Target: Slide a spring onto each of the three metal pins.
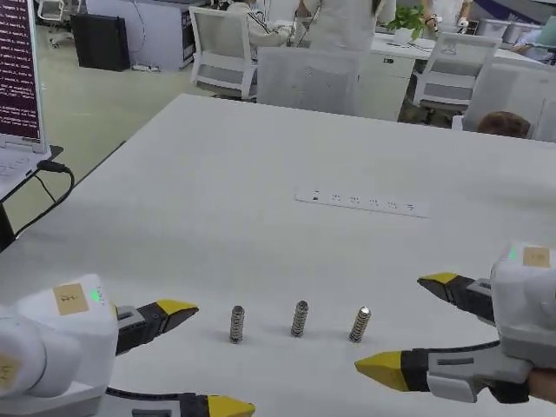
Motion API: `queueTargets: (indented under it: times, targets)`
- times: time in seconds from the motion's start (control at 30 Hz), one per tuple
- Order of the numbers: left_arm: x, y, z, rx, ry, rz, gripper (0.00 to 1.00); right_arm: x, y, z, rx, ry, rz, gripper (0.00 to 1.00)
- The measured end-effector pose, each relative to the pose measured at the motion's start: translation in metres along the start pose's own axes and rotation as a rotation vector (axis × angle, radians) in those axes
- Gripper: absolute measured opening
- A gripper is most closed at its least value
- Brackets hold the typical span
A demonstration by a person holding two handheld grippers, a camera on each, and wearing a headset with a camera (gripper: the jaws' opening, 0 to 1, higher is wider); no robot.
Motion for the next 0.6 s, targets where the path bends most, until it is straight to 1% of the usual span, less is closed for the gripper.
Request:
queueTargets:
  times: [0.1, 0.17, 0.23, 0.33, 0.47, 0.6]
  targets:
    - [0.000, 0.002, 0.000, -0.004, 0.000, -0.006, 0.69, -0.001, 0.009, -0.001, -0.005, -0.003, 0.014, 0.87]
    - [0.000, 0.004, 0.000, -0.006, 0.000, -0.010, 0.69, -0.001, 0.015, 0.000, -0.014, 0.001, 0.026, 0.87]
    - [0.000, 0.005, 0.001, -0.008, -0.001, -0.013, 0.69, -0.001, 0.020, 0.000, -0.012, 0.005, 0.030, 0.87]
    - [0.000, 0.007, 0.001, -0.009, -0.001, -0.018, 0.69, -0.002, 0.026, 0.002, -0.019, 0.005, 0.042, 0.87]
    - [0.000, 0.009, 0.002, -0.011, -0.003, -0.026, 0.69, -0.005, 0.036, 0.006, -0.048, -0.006, 0.058, 0.87]
    - [-0.001, 0.010, 0.001, -0.009, -0.007, -0.031, 0.69, -0.006, 0.040, 0.008, -0.063, -0.010, 0.060, 0.87]
Point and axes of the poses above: the centre of the closed fingertips' face, and the gripper's own axes: z roughly forward along the fingers, x roughly to its right, y roughly out of its underside, the point moved 8 cm from there along -z, roughly backward along the fingers, and after that the axes turned 13 degrees about y, right-handed, at the moved point
